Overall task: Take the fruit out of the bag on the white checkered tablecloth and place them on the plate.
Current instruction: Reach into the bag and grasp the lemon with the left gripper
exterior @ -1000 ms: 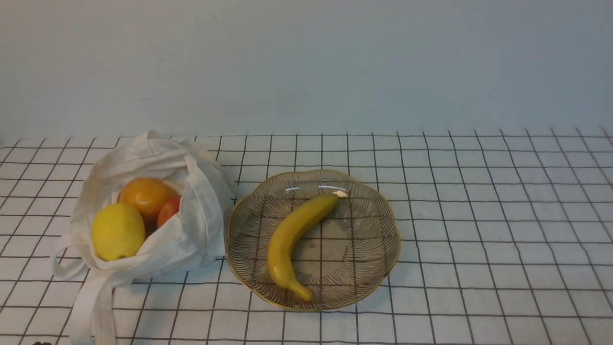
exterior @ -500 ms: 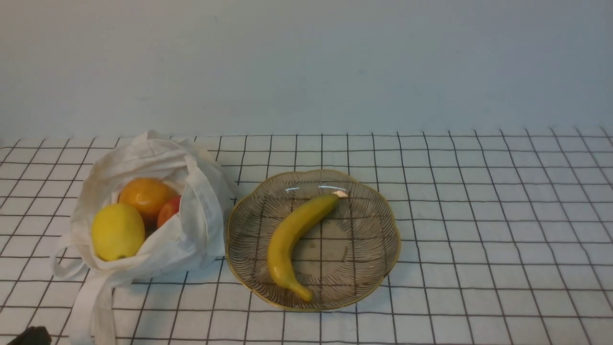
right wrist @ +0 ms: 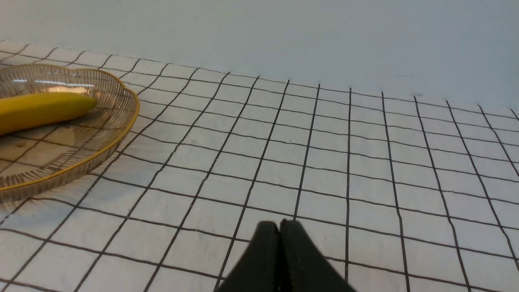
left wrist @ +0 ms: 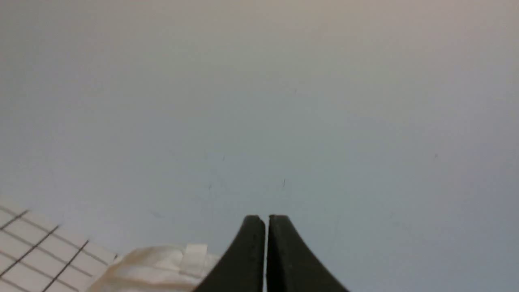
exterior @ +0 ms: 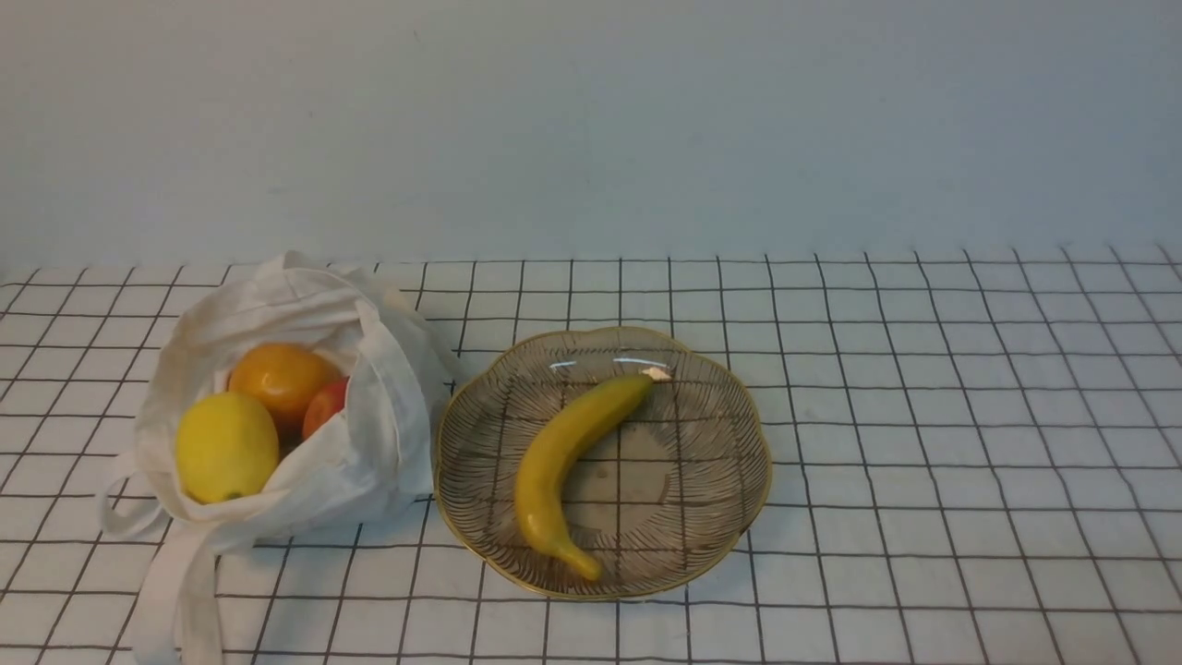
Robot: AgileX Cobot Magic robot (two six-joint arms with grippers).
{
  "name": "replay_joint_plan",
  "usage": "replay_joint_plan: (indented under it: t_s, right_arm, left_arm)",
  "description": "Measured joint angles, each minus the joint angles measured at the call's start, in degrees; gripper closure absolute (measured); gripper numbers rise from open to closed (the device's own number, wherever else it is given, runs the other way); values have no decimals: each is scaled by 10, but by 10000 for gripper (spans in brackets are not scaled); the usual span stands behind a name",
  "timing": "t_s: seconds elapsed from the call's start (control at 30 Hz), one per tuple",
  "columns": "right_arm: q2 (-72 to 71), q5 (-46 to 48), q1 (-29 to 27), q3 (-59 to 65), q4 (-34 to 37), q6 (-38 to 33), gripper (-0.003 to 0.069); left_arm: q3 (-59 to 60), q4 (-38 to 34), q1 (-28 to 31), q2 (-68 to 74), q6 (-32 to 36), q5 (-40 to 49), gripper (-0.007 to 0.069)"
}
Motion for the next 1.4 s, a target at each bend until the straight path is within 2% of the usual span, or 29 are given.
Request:
replay_joint_plan:
  t_s: [0.17, 0.23, 0.3, 0.37, 0.4, 0.47, 0.57, 0.6, 0.63, 0.7, 0.73, 0.8, 0.87, 1.0, 1.1, 1.3, 1.37, 1.4]
  right_arm:
    - [0, 0, 0, 0, 0, 0, 673]
    - [0, 0, 0, 0, 0, 0, 673]
    - [0, 0, 0, 0, 0, 0, 673]
    - [0, 0, 0, 0, 0, 0, 673]
    - [0, 0, 0, 0, 0, 0, 673]
    - [0, 0, 0, 0, 0, 0, 673]
    - [0, 0, 0, 0, 0, 0, 673]
    - [0, 0, 0, 0, 0, 0, 673]
    - [0, 0, 0, 0, 0, 0, 673]
    - [0, 0, 0, 0, 0, 0, 673]
    - [0, 0, 0, 0, 0, 0, 673]
    - [0, 0, 0, 0, 0, 0, 673]
    - [0, 0, 0, 0, 0, 0, 673]
    - [0, 0, 0, 0, 0, 0, 673]
    - [0, 0, 0, 0, 0, 0, 673]
    - [0, 0, 0, 0, 0, 0, 673]
    - [0, 0, 0, 0, 0, 0, 673]
    - [0, 0, 0, 0, 0, 0, 673]
  left_arm:
    - [0, -5, 0, 0, 5, -73, 632]
    - [-7, -28, 0, 8, 20, -126, 632]
    - [-30, -44, 0, 29, 35, -123, 632]
    - [-81, -51, 0, 65, 70, -81, 632]
    - [-155, -50, 0, 112, 125, 10, 632]
    - [-193, -49, 0, 156, 156, 68, 632]
    - [-305, -43, 0, 259, 234, 259, 632]
    - [-357, -39, 0, 325, 255, 361, 632]
    - [-363, -38, 0, 325, 257, 374, 632]
    - [-431, -25, 0, 430, 269, 511, 632]
    - [-436, -25, 0, 437, 269, 519, 632]
    - [-487, 2, 1, 536, 259, 602, 632]
    - [-506, 18, 4, 567, 243, 626, 632]
    - [-587, 70, 55, 691, 158, 697, 632]
    - [-626, 86, 82, 754, 139, 717, 632]
    - [-662, 89, 89, 830, 177, 725, 593]
    - [-664, 90, 89, 847, 192, 710, 546]
    - [-665, 90, 89, 859, 197, 692, 496]
